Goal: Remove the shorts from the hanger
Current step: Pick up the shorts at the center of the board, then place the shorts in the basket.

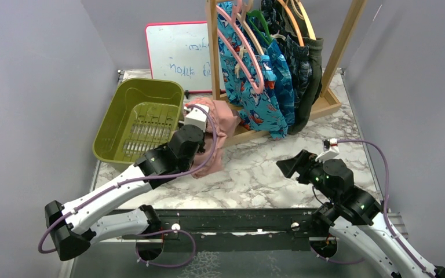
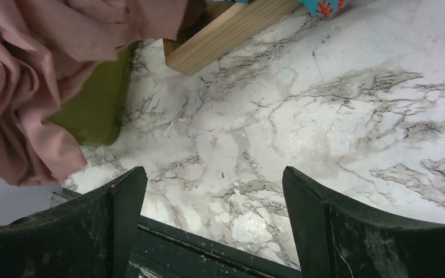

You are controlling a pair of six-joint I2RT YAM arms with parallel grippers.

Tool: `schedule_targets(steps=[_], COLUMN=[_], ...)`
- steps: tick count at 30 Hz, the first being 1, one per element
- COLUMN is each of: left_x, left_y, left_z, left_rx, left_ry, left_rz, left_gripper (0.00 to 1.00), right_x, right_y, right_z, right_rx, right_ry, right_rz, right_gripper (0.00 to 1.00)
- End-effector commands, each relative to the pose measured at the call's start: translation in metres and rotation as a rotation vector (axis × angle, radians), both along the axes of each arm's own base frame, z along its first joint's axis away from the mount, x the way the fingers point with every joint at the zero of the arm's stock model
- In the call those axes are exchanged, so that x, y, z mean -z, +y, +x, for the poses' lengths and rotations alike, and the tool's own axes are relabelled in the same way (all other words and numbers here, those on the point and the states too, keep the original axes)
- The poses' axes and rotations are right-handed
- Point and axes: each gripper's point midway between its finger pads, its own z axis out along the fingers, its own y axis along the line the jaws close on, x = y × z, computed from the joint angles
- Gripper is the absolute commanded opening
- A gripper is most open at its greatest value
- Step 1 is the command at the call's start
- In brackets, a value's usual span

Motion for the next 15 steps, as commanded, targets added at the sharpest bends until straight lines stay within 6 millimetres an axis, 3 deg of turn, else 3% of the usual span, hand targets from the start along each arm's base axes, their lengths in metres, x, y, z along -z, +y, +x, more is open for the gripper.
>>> schedule_targets(steps=[1,9,15], left_x=[-0.037,-0.099,-0.132], left_y=[0.048,0.111,0.151], left_z=[0.018,0.057,0.065], left_rx=[-0.132,-0.323,-0.426], left_ry=[-0.076,-0.158,-0.211], left_rz=[0.132,0.145,0.100], left_gripper=[0.00,0.00,0.00], right_x=[-0.003,-0.005,-0.004], right_y=[-0.006,-0.005,-0.005], right_z=[0.003,0.002,0.002], right_rx=[0.034,0.027,0.025], right_ry=[-0.020,-0.023,-0.027], right_rz=[-0.003,0.002,0.007], right_gripper=[0.89,0.89,0.89])
